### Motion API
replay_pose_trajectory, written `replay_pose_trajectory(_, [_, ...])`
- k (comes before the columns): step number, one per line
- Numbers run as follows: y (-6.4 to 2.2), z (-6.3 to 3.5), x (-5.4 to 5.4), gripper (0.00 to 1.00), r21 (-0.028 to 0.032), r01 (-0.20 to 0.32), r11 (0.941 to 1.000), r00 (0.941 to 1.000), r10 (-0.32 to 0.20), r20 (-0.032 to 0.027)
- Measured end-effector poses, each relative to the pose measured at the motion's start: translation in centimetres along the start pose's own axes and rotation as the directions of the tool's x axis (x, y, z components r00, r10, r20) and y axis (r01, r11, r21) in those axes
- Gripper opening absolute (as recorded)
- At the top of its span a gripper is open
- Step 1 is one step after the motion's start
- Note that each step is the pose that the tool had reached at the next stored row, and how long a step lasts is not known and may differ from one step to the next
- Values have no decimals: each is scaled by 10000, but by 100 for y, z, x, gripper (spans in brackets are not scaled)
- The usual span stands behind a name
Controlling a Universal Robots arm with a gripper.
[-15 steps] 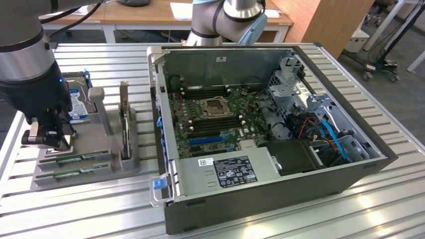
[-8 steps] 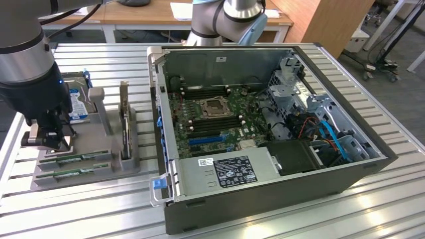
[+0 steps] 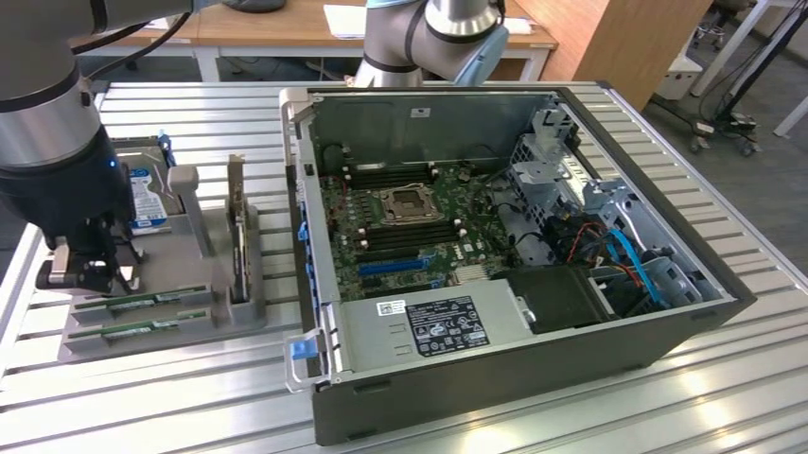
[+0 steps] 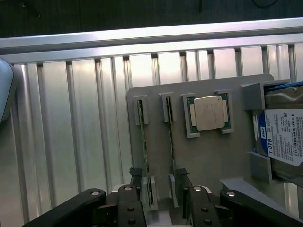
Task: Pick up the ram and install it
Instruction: 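Pick up the ram and move it above insertion slot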
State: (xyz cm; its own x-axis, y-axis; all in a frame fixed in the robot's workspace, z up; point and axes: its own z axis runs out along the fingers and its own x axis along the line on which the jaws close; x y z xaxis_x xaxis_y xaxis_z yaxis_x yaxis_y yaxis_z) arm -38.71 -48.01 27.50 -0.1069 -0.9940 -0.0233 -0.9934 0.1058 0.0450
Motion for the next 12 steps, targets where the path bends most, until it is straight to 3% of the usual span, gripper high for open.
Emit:
replay_pose_trajectory(7, [-1, 4, 5, 42, 0, 7, 10000, 10000, -7, 0])
replay_pose_trajectory(12, [-2, 18, 6, 42, -10, 333, 9994, 9994, -333, -17])
